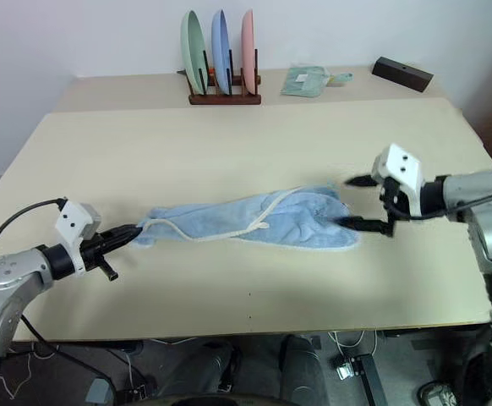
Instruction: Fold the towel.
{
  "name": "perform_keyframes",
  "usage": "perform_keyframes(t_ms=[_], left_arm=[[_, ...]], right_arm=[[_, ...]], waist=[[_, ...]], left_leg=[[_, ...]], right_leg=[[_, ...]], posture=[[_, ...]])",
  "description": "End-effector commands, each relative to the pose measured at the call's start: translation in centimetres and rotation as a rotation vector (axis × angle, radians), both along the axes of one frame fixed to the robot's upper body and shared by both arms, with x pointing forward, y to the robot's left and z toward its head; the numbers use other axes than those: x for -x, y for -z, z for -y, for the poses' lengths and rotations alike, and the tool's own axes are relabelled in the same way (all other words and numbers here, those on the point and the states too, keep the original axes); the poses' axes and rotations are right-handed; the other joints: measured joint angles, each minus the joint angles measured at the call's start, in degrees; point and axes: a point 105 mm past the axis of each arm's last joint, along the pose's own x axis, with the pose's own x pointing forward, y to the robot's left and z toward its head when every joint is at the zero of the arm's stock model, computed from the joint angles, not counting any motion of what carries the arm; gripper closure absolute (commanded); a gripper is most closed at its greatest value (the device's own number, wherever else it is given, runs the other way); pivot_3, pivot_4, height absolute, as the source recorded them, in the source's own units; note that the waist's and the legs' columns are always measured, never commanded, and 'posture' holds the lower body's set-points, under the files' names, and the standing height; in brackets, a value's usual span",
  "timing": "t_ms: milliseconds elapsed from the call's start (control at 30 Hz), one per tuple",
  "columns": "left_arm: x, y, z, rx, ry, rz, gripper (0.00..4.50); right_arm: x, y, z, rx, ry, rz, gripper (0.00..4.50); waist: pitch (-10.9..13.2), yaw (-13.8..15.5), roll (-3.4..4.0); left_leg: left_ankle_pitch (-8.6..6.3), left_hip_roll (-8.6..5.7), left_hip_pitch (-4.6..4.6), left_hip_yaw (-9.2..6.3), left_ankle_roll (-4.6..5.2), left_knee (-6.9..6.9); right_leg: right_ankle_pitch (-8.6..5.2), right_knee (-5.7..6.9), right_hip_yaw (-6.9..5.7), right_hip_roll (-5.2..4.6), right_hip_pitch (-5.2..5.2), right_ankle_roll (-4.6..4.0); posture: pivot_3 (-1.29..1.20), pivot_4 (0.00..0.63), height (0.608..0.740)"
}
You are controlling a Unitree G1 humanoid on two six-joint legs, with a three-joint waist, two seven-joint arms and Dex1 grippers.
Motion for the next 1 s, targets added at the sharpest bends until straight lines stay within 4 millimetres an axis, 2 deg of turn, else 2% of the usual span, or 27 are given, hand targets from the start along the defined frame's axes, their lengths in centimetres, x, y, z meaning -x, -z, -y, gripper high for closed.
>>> perform_keyframes(t_ms=[33, 133, 267, 433, 633, 733, 967, 1000], left_arm=[[-0.1, -0.4, 0.0, -0.023, 0.002, 0.03, 4.5], [-0.1, -0.2, 0.1, -0.03, 0.002, 0.034, 4.5], [-0.3, -0.5, 0.0, -0.043, -0.018, 0.067, 4.5], [-1.8, -2.3, -1.0, -0.02, -0.165, 0.227, 4.5], [-1.2, -1.5, -0.3, -0.007, -0.16, 0.213, 4.5], [-0.9, -1.3, 0.0, -0.003, -0.148, 0.201, 4.5], [-0.4, -0.9, 0.0, 0.001, -0.135, 0.172, 4.5], [-0.4, -0.8, 0.0, 0.0, -0.133, 0.171, 4.5]], right_arm=[[-3.1, -0.9, 0.5, -0.039, 0.137, 0.088, 0.05], [-5.8, 2.0, 0.9, 0.024, 0.227, 0.054, 0.05], [-7.8, 4.3, 1.2, 0.087, 0.283, 0.029, 0.05], [-8.1, 5.8, 1.1, 0.104, 0.255, -0.017, 0.05], [-7.7, 7.1, 0.5, 0.079, 0.234, -0.077, 0.05], [-7.4, 7.9, 0.4, 0.069, 0.23, -0.106, 0.85], [-7.0, 8.2, 0.5, 0.019, 0.25, -0.13, 4.4], [-7.0, 7.9, 0.5, -0.004, 0.255, -0.133, 4.46]], waist=[[0.0, -0.05, -0.01], [-0.03, 0.01, -0.06], [-0.03, 0.06, -0.06], [-0.03, -0.1, -0.06], [-0.04, -1.2, -0.07], [-0.04, -1.5, -0.07], [-0.04, -1.38, -0.07], [-0.04, -1.39, -0.06]], left_leg=[[0.0, 0.0, 0.01, 0.0, 0.0, 0.0], [0.0, 0.0, 0.01, 0.0, 0.0, 0.0], [0.01, -0.02, -0.05, 0.0, 0.0, 0.0], [0.01, -0.02, -0.05, 0.01, 0.0, 0.01], [0.01, -0.01, -0.05, -0.01, 0.0, 0.02], [0.01, -0.01, -0.04, -0.02, 0.0, 0.01], [0.01, -0.02, -0.04, -0.02, 0.0, 0.02], [0.01, -0.02, -0.03, -0.02, 0.0, 0.02]], right_leg=[[0.0, 0.0, 0.0, 0.0, 0.01, 0.0], [0.0, 0.0, 0.0, 0.0, 0.01, 0.0], [0.0, 0.0, -0.01, -0.01, -0.04, 0.0], [0.0, 0.01, -0.01, 0.0, -0.08, -0.01], [0.01, 0.03, -0.02, 0.0, -0.07, -0.01], [0.01, 0.03, -0.02, 0.0, -0.07, -0.01], [0.01, 0.03, -0.02, 0.0, -0.04, -0.01], [0.01, 0.03, -0.02, 0.0, -0.04, -0.01]], posture=[[0.0, 0.15, 0.74], [0.0, 0.15, 0.74], [0.0, 0.15, 0.74], [0.0, 0.15, 0.74], [0.0, 0.15, 0.74], [0.0, 0.15, 0.74], [0.0, 0.15, 0.74], [0.0, 0.15, 0.74]])
